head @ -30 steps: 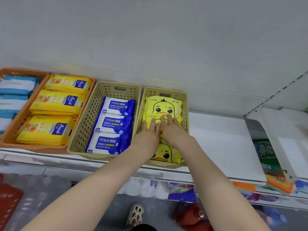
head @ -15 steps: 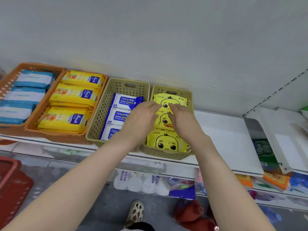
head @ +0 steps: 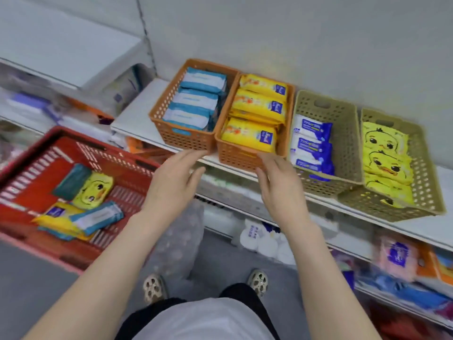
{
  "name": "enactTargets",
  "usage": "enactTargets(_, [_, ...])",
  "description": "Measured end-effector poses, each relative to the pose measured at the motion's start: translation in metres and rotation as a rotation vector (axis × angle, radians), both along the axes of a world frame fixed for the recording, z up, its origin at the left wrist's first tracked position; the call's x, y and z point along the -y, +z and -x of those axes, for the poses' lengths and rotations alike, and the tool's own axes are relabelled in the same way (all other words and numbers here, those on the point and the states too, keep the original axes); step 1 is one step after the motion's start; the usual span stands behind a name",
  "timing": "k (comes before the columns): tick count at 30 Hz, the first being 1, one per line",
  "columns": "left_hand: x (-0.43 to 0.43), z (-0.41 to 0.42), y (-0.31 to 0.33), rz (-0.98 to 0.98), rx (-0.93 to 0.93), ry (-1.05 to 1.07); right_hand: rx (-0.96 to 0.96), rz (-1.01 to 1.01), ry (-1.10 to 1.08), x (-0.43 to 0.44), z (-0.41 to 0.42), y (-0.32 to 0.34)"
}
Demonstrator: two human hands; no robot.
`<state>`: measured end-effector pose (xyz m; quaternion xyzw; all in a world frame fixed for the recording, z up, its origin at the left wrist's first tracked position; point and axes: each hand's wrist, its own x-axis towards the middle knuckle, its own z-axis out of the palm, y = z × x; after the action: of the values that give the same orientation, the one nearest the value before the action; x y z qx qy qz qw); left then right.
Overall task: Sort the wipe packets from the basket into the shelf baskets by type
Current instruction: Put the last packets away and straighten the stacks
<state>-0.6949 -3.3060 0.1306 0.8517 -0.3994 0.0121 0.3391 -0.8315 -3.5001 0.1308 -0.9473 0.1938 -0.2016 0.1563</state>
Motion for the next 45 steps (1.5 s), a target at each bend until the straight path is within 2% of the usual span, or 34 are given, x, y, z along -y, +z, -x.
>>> enactTargets(5, [-0.139,-0.054,-0.039,-0.176,-0.078,0.138,-0.008,-0.108,0.134,-0.130,-0.064,-0.038])
enactTargets(9, [-0.212,-0.089,-0.068,-0.393,-0.235,0.237,-0.168,-0.176,0.271,-0.209,-0.122,-0.064])
enactTargets(15, [-0.261,-0.155,-0.113,-0.583,-0.390,0.340,-0.755,-0.253,0.487,-0.271,-0.220,-0.150])
enactTargets(20, [-0.272,-0.186,-0.152,-0.682,-0.429,0.310,-0.899,-0.283,0.610,-0.298,-0.264,-0.227])
enactTargets(23, [-0.273,-0.196,-0.172,-0.896,-0.482,0.217,-0.939,-0.223,0.695,-0.305,-0.276,-0.246])
enactTargets(28, [-0.266,-0.197,-0.173,-1.240,-0.423,0.075,-0.943,-0.186,0.456,-0.292,-0.276,-0.227])
enactTargets(32, [-0.257,-0.210,-0.169,-1.361,-0.337,0.015,-0.894,-0.361,0.166,-0.269,-0.270,-0.195])
enactTargets(35, [-0.250,-0.213,-0.168,-1.454,-0.283,-0.039,-0.806,-0.482,0.063,-0.260,-0.263,-0.174])
enactTargets(37, [-0.244,-0.212,-0.166,-1.456,-0.259,-0.060,-0.747,-0.600,0.024,-0.258,-0.258,-0.162])
enactTargets(39, [-0.238,-0.211,-0.161,-1.361,-0.294,-0.032,-0.656,-0.806,-0.038,-0.256,-0.249,-0.153])
enactTargets(42, [-0.230,-0.203,-0.151,-0.960,-0.503,0.199,-0.468,-1.302,-0.197,-0.253,-0.234,-0.142])
enactTargets(45, [-0.218,-0.184,-0.128,-0.432,-0.862,0.484,-0.319,-1.530,-0.236,-0.255,-0.223,-0.136])
